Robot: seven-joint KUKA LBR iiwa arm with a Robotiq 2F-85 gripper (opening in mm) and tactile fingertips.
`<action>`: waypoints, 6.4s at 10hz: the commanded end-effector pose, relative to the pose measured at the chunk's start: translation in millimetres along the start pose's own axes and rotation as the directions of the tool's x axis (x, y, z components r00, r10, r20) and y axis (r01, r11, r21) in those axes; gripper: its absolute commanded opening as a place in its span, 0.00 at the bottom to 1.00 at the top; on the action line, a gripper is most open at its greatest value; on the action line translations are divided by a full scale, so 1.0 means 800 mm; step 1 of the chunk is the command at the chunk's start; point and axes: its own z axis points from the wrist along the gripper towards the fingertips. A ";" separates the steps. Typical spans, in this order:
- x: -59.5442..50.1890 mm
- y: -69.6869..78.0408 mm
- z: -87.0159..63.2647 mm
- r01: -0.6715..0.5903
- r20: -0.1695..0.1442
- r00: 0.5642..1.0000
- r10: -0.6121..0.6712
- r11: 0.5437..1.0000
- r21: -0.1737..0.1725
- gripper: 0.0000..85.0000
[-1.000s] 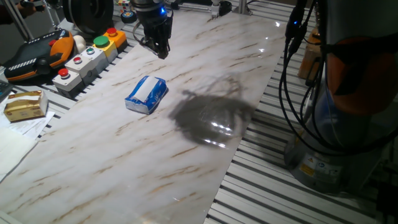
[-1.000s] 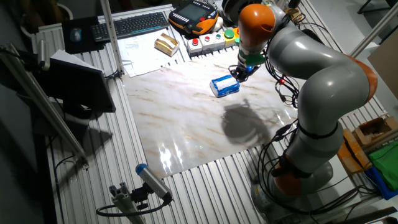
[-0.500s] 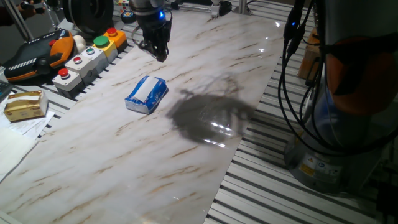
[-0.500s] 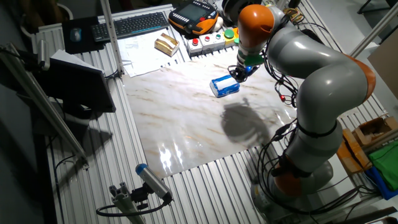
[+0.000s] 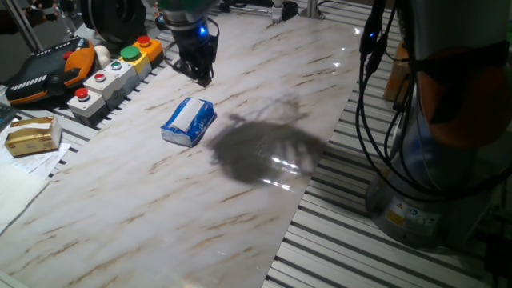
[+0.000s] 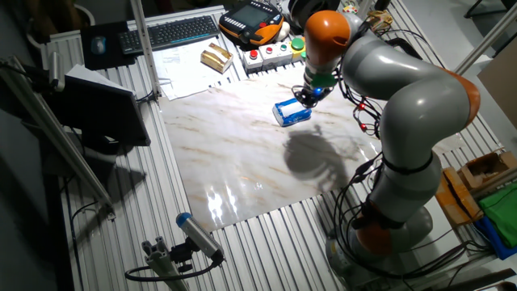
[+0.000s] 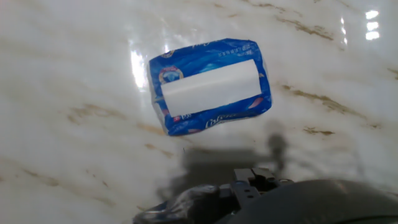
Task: Pull out a napkin
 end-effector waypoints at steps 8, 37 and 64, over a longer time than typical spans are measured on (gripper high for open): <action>-0.019 -0.003 0.029 -0.249 0.010 0.968 0.250 0.968 -0.026 0.01; -0.091 0.031 0.096 -0.874 -0.026 0.472 0.881 0.465 -0.143 0.45; -0.088 0.042 0.168 -0.927 -0.003 0.355 0.935 0.352 -0.133 0.46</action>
